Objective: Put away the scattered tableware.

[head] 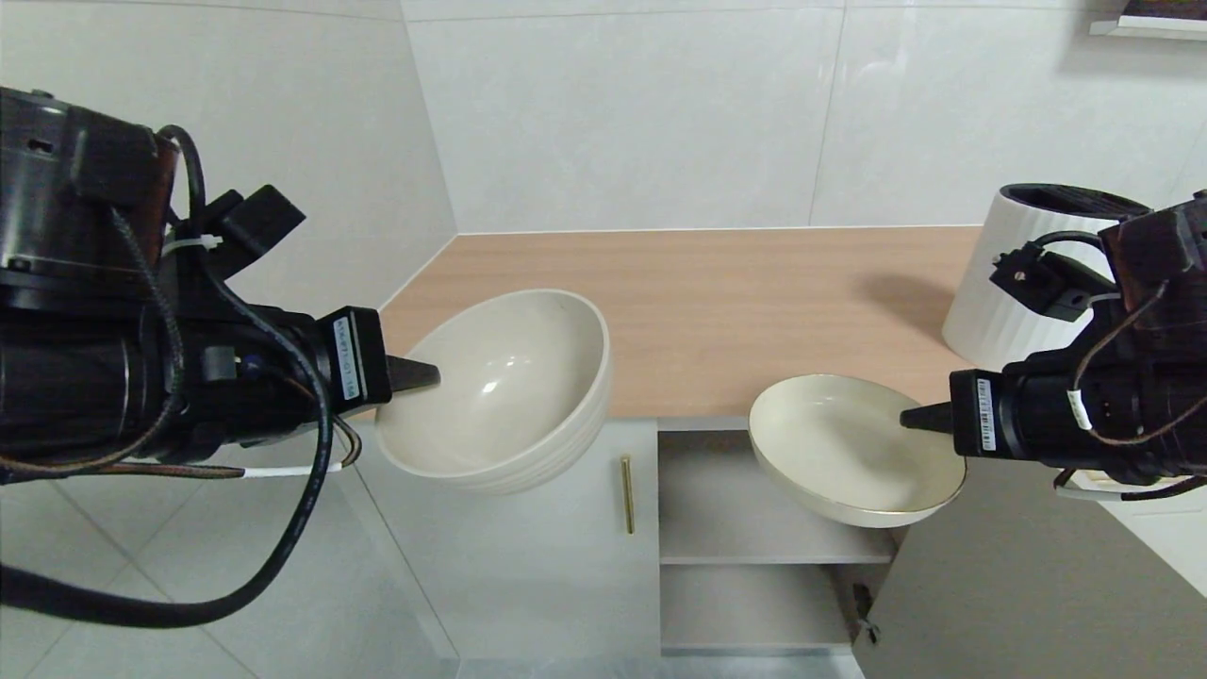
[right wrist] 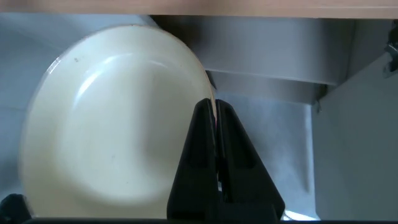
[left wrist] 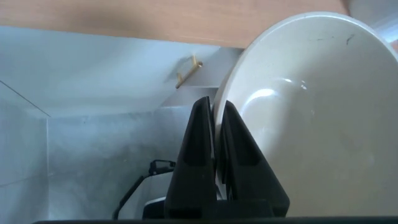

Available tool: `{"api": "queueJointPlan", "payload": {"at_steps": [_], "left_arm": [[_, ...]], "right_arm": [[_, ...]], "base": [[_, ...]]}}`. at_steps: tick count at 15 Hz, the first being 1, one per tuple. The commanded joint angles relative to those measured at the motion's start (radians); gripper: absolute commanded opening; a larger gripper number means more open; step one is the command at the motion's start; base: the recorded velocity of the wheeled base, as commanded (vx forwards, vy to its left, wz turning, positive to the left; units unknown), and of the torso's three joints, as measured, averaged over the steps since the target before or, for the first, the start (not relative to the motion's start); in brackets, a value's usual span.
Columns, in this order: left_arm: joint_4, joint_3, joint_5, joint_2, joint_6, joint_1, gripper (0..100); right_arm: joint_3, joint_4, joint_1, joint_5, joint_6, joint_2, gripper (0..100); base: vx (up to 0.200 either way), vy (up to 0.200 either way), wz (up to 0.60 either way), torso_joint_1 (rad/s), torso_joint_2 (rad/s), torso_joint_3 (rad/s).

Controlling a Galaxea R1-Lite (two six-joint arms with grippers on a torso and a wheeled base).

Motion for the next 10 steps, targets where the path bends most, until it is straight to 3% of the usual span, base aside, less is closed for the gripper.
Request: {"api": "queueJointPlan", "payload": {"at_steps": [1, 6, 10], "left_arm": [[0.000, 0.001, 0.001, 0.013, 0.000, 0.000, 0], [0.000, 0.001, 0.001, 0.016, 0.000, 0.000, 0], [-0.001, 0.001, 0.003, 0.022, -0.002, 0.000, 0]], "right_arm": [[0.001, 0.000, 0.000, 0.000, -0.001, 0.008, 0], [0.004, 0.000, 0.000, -0.016, -0.001, 0.031, 0], [0.004, 0.000, 0.000, -0.016, -0.003, 0.043, 0]], "base": [[0.000, 0.000, 0.00, 0.000, 0.00, 0.000], [0.000, 0.000, 0.00, -0.017, 0.04, 0.022], [0.000, 0.000, 0.00, -0.162, 0.40, 0.233]]}}
